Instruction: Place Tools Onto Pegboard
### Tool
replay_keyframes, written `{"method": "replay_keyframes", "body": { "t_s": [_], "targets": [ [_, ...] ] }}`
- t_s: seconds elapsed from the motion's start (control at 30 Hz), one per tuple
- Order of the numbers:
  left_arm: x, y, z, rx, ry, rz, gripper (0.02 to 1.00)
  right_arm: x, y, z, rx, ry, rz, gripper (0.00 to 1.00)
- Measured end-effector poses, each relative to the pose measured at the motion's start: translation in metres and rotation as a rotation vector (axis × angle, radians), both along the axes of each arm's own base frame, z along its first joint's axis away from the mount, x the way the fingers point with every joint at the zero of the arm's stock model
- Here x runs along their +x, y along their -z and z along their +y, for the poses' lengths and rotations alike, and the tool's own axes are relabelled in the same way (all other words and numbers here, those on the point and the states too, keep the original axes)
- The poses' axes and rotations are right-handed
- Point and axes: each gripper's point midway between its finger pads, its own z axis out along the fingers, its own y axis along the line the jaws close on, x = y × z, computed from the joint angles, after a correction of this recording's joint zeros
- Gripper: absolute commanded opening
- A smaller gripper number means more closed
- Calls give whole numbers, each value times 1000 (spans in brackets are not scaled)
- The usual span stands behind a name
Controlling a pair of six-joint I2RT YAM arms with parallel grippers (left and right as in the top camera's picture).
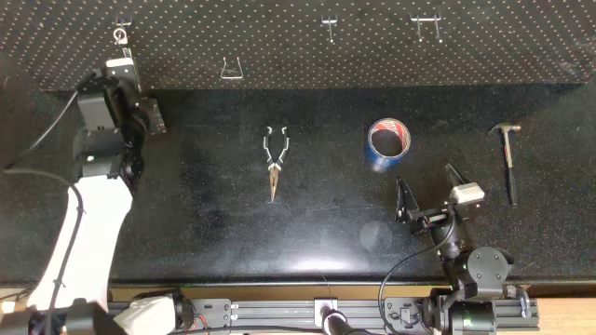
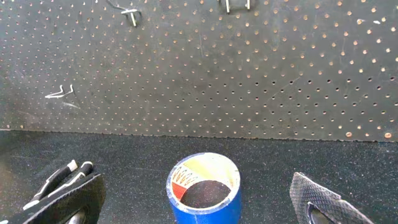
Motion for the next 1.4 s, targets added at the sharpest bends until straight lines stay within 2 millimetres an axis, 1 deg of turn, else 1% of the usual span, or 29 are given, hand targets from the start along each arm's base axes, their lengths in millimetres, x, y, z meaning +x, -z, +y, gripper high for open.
{"method": "replay_keyframes", "body": {
  "t_s": [0.03, 0.07, 0.1, 0.13, 0.2, 0.3, 0.37, 0.4, 0.43, 0.47, 0.5, 0.53, 0.57, 0.6, 0.67, 0.7, 0.73, 0.77, 0.8, 0.87, 0.93, 0.97, 1.03, 1.07, 1.1, 1.13, 1.23, 1.3, 1.4],
  "targets": [
    [8, 1, 1, -1, 0, 5, 45, 0, 0, 0, 0, 0, 0, 976],
    [11, 2, 1, -1, 0, 10, 411, 0, 0, 0, 0, 0, 0, 976],
    [13, 4, 2, -1, 0, 9, 663, 0, 0, 0, 0, 0, 0, 976],
    [14, 5, 2, -3, -1, 13, 798, 0, 0, 0, 0, 0, 0, 976],
    [14, 12, 2, -10, -5, 32, 831, 0, 0, 0, 0, 0, 0, 976],
    [14, 13, 2, -14, -8, 34, 866, 0, 0, 0, 0, 0, 0, 976],
    [14, 13, 2, -17, -9, 33, 993, 0, 0, 0, 0, 0, 0, 976],
    [10, 17, -1, -31, 0, 56, 996, 0, 0, 0, 0, 0, 0, 976],
    [-6, 24, -11, -45, 20, 132, 993, 0, 0, 0, 0, 0, 0, 976],
    [-13, 22, -22, -46, 46, 149, 993, 0, 0, 0, 0, 0, -1, 976],
    [-35, 14, -57, -49, 137, 195, 993, 0, 0, 0, 0, 0, -1, 976],
    [-47, 8, -77, -60, 179, 213, 993, 0, 0, 0, 0, 0, 0, 976],
    [-63, 10, -113, -103, 235, 251, 993, 0, 0, 0, 0, 0, 0, 976],
    [-69, 12, -126, -135, 237, 271, 993, 0, 0, 0, 0, 0, 0, 976],
    [-84, 16, -170, -256, 255, 310, 993, 0, 0, 0, 0, 0, 0, 976],
    [-89, 19, -184, -309, 258, 337, 993, 0, 0, 0, 0, 0, 0, 976],
    [-94, 32, -200, -362, 244, 394, 993, 0, 0, 0, 0, 0, -2, 976],
    [-106, 52, -214, -383, 210, 506, 993, 0, 0, 0, 0, 0, -1, 976],
    [-118, 64, -220, -378, 182, 609, 993, 0, 0, 0, 0, 0, -1, 976],
    [-134, 63, -219, -323, 93, 801, 993, 0, 0, 0, 0, 0, -1, 976],
    [-109, 49, -226, -290, 47, 837, 993, 0, 0, 0, 0, 0, 0, 976],
    [-94, 49, -230, -270, 39, 831, 993, 0, 0, 0, 0, 0, 0, 976],
    [-70, 55, -238, -204, 120, 831, 993, 0, 0, 0, 0, 0, 1, 974],
    [-63, 64, -241, -172, 155, 845, 993, 0, 0, 0, 0, 0, 0, 976],
    [-63, 85, -239, -116, 193, 900, 993, 0, 0, 0, 0, 0, 0, 976],
    [-64, 96, -238, -89, 214, 928, 993, 0, 0, 0, 0, 0, 0, 976],
    [-62, 114, -238, -52, 261, 957, 993, 0, 0, 0, 0, 0, 0, 976],
    [-57, 120, -241, -58, 263, 944, 993, 0, 0, 0, 0, 0, 0, 976],
    [-50, 130, -241, -101, 191, 939, 993, 0, 0, 0, 0, 0, 0, 976]
  ]
}}
